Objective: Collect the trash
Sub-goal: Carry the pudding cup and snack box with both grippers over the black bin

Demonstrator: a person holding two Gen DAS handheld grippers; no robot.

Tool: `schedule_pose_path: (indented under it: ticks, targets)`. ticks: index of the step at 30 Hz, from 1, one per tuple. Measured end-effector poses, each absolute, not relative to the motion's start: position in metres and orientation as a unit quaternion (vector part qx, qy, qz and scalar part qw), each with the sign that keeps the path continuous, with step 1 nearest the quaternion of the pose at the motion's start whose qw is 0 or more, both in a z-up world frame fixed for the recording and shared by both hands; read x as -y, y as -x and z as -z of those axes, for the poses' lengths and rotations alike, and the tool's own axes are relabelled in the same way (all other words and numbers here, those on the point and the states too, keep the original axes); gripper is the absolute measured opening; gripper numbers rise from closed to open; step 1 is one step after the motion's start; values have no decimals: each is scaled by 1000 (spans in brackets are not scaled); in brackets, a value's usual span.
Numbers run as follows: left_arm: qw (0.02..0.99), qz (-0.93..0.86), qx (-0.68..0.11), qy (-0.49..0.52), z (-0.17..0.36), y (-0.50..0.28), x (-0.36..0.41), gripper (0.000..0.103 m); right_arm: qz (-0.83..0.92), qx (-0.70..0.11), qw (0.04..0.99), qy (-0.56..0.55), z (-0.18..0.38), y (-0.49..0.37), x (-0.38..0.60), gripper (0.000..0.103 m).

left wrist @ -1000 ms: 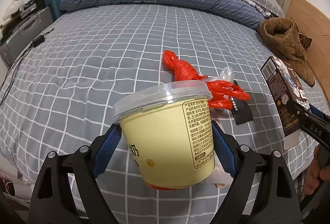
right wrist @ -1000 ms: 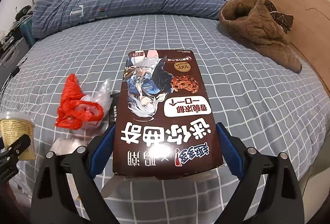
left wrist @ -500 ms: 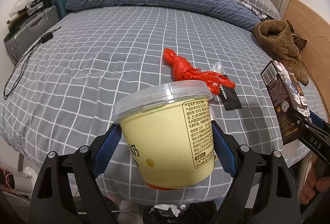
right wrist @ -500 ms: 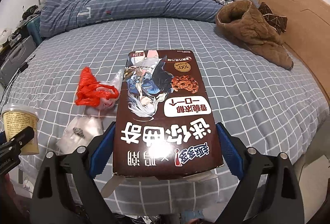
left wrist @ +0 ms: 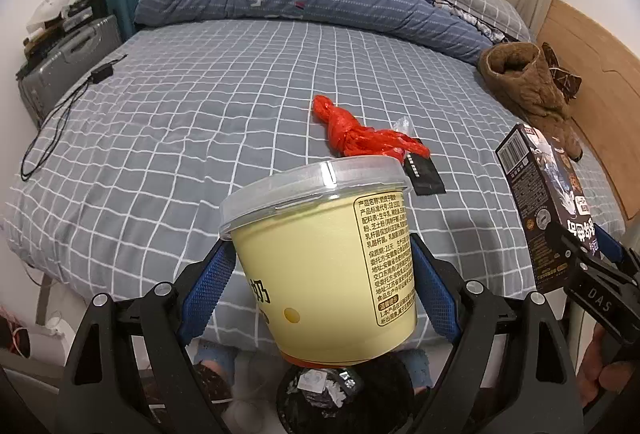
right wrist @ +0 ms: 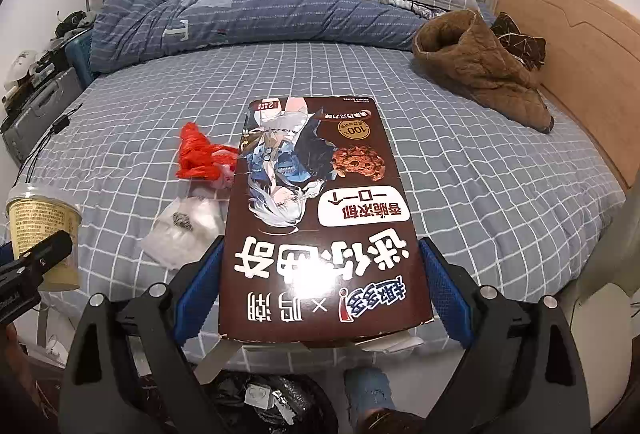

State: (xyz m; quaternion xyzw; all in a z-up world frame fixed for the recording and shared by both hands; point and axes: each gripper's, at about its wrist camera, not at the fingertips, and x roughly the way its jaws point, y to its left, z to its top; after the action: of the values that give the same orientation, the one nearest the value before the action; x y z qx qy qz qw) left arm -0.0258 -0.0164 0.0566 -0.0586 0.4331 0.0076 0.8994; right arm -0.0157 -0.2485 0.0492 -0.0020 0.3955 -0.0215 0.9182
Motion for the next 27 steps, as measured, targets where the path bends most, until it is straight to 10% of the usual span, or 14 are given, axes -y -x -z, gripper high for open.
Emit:
schedule_pose_path:
  ticks: [27]
  targets:
    - [904, 13, -424, 59, -58, 132, 27, 83, 10, -400, 916, 9, -39, 135, 231, 88]
